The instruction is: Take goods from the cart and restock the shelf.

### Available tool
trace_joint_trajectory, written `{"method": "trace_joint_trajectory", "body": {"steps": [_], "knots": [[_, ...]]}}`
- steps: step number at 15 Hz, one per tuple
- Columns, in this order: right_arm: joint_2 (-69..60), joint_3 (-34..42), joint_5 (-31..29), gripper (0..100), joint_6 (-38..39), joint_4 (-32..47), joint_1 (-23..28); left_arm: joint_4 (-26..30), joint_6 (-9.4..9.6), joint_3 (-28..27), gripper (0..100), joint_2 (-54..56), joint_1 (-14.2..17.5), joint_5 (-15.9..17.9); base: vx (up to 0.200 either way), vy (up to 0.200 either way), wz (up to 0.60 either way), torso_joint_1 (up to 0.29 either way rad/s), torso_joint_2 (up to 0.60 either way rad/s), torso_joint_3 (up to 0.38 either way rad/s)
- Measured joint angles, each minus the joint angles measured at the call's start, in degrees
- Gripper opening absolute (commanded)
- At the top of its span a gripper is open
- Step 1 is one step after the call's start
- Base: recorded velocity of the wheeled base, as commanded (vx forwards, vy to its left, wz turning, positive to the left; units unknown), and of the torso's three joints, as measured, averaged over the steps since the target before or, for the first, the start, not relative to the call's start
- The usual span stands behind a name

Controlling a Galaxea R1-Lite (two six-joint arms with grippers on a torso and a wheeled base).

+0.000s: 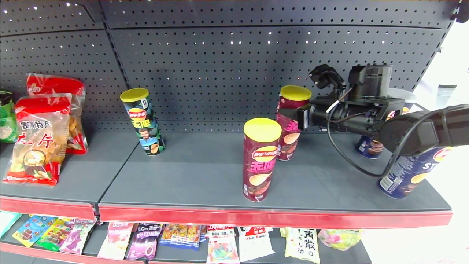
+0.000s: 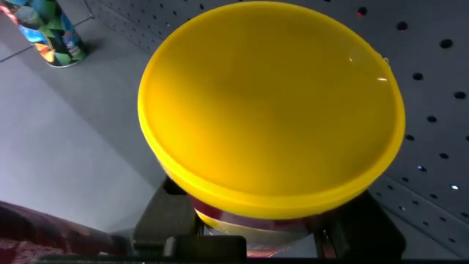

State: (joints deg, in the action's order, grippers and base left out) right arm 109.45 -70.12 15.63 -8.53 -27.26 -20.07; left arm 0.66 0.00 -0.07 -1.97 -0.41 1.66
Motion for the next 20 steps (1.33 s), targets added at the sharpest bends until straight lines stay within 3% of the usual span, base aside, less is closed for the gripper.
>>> {"method": "trace_joint_trajectory", "body": {"steps": [20], "knots": [[5.33,-5.99,3.11,0,-0.33,0.16,-4.02,-0.06,0.0,0.02,100,1.77,-0.02,0.37,0.0,0.0,0.0,0.0,0.0,0.0]]}}
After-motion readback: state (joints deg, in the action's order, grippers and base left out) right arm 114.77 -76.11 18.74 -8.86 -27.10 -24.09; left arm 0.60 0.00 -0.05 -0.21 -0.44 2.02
